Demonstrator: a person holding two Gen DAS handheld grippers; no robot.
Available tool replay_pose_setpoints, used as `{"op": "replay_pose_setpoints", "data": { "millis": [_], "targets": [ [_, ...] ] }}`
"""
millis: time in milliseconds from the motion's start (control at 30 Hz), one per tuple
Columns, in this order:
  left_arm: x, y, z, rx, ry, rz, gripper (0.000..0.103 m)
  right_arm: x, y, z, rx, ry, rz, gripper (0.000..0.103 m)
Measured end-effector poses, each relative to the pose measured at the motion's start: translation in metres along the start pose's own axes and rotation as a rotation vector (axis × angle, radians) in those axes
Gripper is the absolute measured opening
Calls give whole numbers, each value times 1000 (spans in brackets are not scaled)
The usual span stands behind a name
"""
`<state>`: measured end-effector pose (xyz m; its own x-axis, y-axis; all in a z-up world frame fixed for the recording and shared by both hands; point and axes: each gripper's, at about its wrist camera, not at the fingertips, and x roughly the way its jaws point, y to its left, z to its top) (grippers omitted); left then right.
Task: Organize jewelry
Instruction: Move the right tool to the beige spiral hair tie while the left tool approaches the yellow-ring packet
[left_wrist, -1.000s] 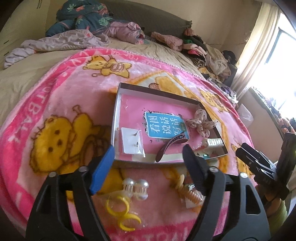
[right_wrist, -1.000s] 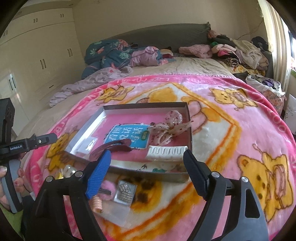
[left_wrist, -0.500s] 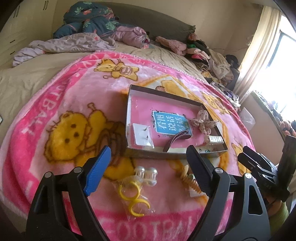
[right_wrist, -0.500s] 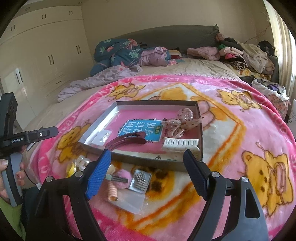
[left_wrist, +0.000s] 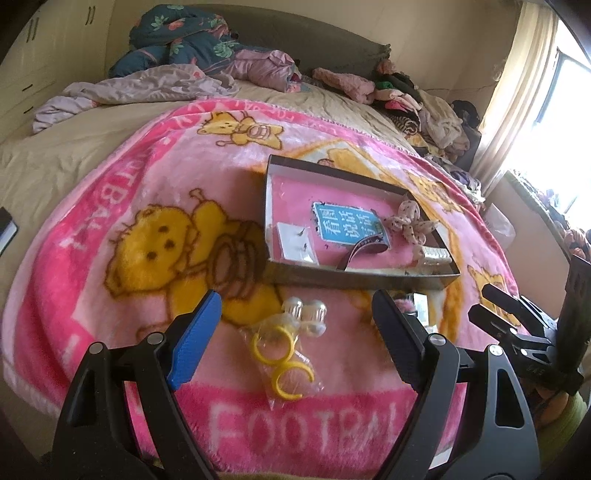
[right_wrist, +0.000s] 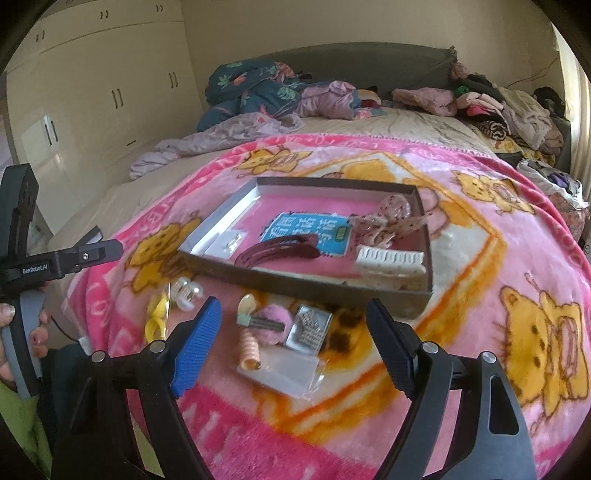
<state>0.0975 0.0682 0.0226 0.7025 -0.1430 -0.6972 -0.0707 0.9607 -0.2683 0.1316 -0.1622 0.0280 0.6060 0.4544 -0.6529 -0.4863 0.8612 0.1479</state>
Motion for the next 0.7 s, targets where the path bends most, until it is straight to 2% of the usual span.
{"op": "replay_pose_setpoints", "data": {
  "millis": [200,700],
  "targets": [
    [-1,7,-10,-5,12,13,76,6,11,-11,-22,34,24,79],
    [16,12,-43,8,99,38,76,25,33,-34,-95,124,81,44]
  ]
}}
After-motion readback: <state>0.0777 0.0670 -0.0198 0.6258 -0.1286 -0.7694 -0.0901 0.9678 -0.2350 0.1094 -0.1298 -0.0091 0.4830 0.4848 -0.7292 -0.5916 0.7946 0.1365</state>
